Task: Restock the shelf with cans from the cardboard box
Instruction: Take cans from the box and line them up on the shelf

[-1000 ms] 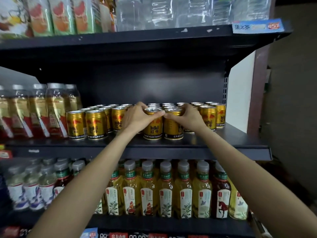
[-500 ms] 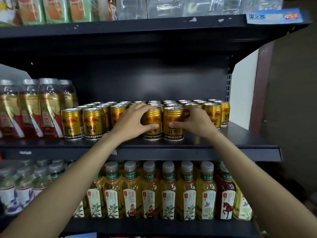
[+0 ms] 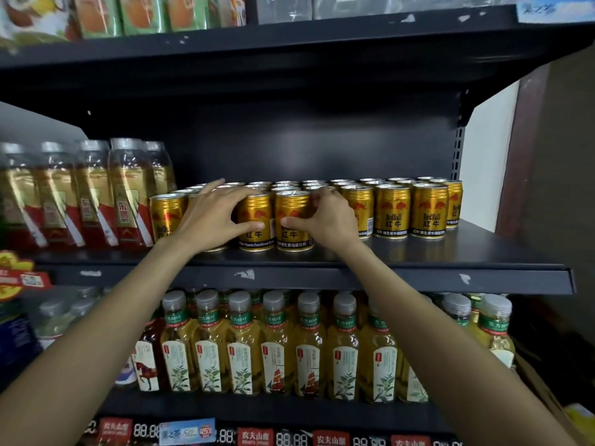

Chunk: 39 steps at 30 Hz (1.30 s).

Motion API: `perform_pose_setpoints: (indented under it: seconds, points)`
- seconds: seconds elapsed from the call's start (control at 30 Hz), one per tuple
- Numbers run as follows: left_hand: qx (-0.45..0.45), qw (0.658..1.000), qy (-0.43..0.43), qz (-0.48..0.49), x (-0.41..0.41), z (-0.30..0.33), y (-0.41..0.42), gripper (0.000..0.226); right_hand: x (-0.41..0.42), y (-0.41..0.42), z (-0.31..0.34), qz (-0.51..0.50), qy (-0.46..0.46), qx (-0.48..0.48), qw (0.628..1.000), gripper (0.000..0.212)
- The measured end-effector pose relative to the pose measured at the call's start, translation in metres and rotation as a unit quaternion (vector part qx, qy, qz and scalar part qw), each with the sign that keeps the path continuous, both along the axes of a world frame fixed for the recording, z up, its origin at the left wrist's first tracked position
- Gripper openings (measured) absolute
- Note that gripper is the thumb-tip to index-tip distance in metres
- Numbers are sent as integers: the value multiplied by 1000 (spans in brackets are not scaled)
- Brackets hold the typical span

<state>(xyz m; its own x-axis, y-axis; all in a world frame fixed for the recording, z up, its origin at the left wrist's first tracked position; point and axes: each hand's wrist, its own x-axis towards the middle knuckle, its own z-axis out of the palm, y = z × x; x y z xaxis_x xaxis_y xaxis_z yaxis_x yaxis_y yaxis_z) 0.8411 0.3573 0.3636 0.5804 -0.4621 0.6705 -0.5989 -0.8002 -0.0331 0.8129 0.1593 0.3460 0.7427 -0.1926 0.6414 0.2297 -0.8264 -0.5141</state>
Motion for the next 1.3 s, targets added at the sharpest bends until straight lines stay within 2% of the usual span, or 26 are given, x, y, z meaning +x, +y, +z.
perform_pose_setpoints:
  seconds: [0.17, 0.5, 0.6, 0.67, 0.8, 0.87, 0.93, 1.03, 1.1, 1.17, 1.23, 1.3]
  points:
    - [19, 1000, 10, 14, 16, -2, 18, 70, 4, 12, 0, 11, 4, 10, 1000, 81]
    - [1, 1000, -2, -19, 23, -9, 22, 67, 2, 17, -2, -1, 17, 4, 1000, 85]
    - [11, 999, -40, -30, 17, -11, 21, 66, -5, 17, -8, -23, -25, -7, 999, 88]
    - [-12, 996, -78, -30, 7, -17, 20, 60, -14, 15, -14, -31, -92, 0, 995, 80]
    - [-130, 980, -143, -50, -31, -45, 14, 37, -47, 19, -34, -27, -233, 4, 972, 42]
    - [-197, 967, -141, -79, -51, -65, 12, 28, -68, 26, -50, -10, -276, 5, 961, 28]
    - [-259, 955, -104, -105, -73, -88, 12, 24, -90, 32, -72, 22, -287, 1, 958, 23]
    - [-327, 934, -12, -142, -107, -129, 13, 23, -121, 39, -117, 63, -249, -5, 966, 20]
    - [-327, 932, 76, -134, -127, -165, 18, 22, -144, 40, -156, 90, -189, 10, 978, 18]
    - [-277, 940, 173, -100, -145, -203, 26, 17, -166, 40, -199, 107, -94, 23, 990, 16]
    - [-211, 937, 269, -73, -159, -242, 36, 15, -187, 38, -244, 117, 38, 26, 992, 16]
    - [-163, 916, 363, -56, -171, -283, 48, 15, -207, 35, -288, 148, 178, 50, 972, 19]
